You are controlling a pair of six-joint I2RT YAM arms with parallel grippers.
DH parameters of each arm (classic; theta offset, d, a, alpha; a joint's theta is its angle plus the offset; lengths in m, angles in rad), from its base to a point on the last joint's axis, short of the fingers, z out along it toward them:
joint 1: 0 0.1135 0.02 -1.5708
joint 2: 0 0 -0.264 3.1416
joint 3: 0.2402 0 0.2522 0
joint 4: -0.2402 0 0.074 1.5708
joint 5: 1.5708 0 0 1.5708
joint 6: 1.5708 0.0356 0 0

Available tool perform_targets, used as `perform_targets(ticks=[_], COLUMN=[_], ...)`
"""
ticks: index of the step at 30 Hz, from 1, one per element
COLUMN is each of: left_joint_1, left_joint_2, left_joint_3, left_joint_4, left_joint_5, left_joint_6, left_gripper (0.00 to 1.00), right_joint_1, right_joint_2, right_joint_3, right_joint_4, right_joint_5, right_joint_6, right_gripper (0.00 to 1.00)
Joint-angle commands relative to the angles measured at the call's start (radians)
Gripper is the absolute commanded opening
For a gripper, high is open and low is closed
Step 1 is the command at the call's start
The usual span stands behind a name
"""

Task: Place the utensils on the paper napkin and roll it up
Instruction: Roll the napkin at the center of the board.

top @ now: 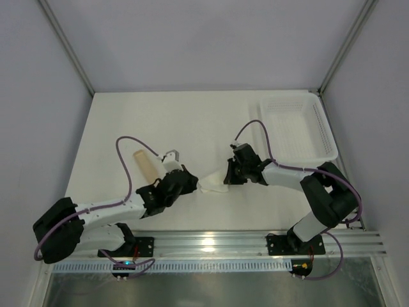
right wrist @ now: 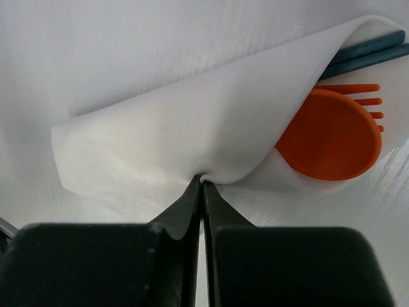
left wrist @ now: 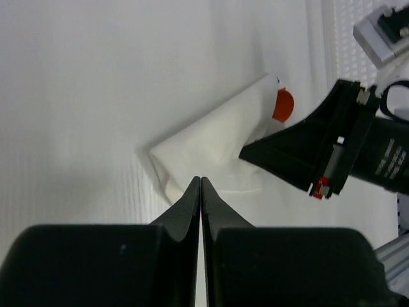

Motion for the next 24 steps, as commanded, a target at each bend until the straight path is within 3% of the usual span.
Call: perform_targets(ticks=[1, 6, 7, 13, 20, 24], left_joint_1=[0.135, 0.307, 0.324, 0.359, 0.363, 0.363], left_joint_2=[0.026, 0.110, 0.142, 0.236, 0.457, 0.509], left_joint_3=[0.022, 0.028, 0.024, -0.027, -0.009, -0.009], left_joint_4=[0.067, 0.193, 0.230, 0.524, 0.767, 0.834], left_joint_5=[0.204, 0.463, 0.541, 0.710, 0.779, 0.776], left_joint_6=[0.092, 0.111, 0.111, 0.103, 0.002, -0.028], left_gripper=[0.00, 0.00, 0.00, 0.00, 0.00, 0.00], right_joint_1=[-0.005, -0.005, -0.005, -0.005, -0.005, -0.005], right_joint_2=[0.015, 0.024, 0.024, 0.032, 0.039, 0.035], right_joint_3=[0.007, 0.007, 0.007, 0.017, 0.021, 0.020], right_joint_4=[-0.026, -0.016, -0.016, -0.018, -0.018, -0.019], right_joint_5=[0.029, 0.012, 0.012, 0.010, 0.006, 0.004], right_joint_6=[-0.032, -0.033, -0.033, -0.036, -0.038, -0.041], right_gripper=[0.04, 0.04, 0.04, 0.04, 0.04, 0.04])
